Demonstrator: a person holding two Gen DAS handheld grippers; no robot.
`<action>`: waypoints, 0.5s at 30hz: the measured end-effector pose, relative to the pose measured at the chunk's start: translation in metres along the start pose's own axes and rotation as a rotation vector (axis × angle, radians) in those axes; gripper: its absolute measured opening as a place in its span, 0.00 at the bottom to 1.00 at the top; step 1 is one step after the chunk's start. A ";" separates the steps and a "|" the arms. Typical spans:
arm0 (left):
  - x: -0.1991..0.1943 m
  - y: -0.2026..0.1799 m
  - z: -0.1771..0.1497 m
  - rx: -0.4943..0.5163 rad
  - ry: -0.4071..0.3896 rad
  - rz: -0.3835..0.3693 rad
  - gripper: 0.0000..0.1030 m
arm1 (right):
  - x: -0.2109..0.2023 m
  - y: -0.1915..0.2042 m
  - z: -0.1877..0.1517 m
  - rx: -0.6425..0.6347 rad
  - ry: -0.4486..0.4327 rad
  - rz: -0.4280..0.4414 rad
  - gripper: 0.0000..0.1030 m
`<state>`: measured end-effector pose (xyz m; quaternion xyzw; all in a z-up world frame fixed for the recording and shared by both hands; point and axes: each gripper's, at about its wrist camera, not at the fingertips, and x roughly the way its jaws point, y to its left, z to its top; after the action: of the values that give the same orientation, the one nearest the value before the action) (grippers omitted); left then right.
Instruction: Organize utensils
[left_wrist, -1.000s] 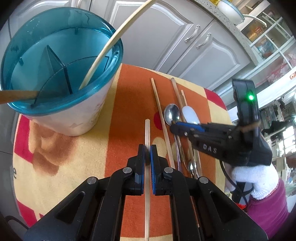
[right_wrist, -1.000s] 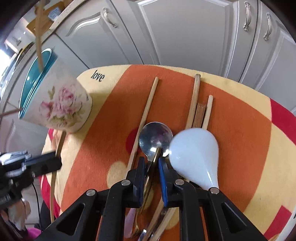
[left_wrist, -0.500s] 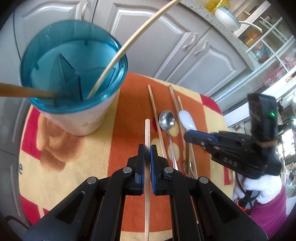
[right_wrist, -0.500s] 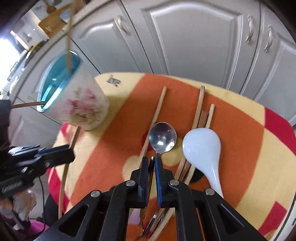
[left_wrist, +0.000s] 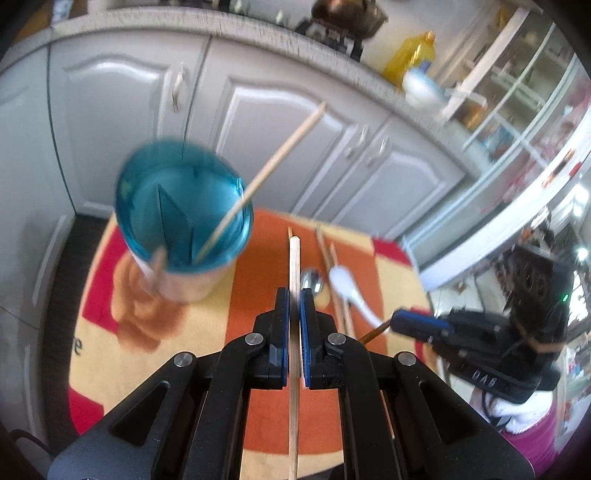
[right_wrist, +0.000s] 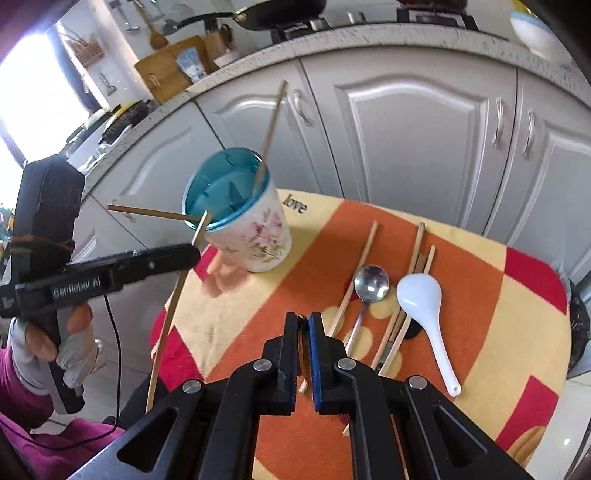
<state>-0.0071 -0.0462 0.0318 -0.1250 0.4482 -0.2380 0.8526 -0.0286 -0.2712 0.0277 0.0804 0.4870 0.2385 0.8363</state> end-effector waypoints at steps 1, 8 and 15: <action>-0.007 0.000 0.004 -0.004 -0.033 -0.003 0.04 | -0.003 0.004 0.002 -0.007 -0.009 0.000 0.05; -0.040 -0.003 0.040 0.017 -0.167 0.014 0.04 | -0.024 0.025 0.027 -0.069 -0.072 0.006 0.05; -0.047 0.011 0.096 0.013 -0.283 0.072 0.04 | -0.052 0.051 0.069 -0.140 -0.146 0.025 0.04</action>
<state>0.0522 -0.0122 0.1148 -0.1359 0.3261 -0.1902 0.9160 -0.0078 -0.2449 0.1222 0.0451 0.4058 0.2760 0.8701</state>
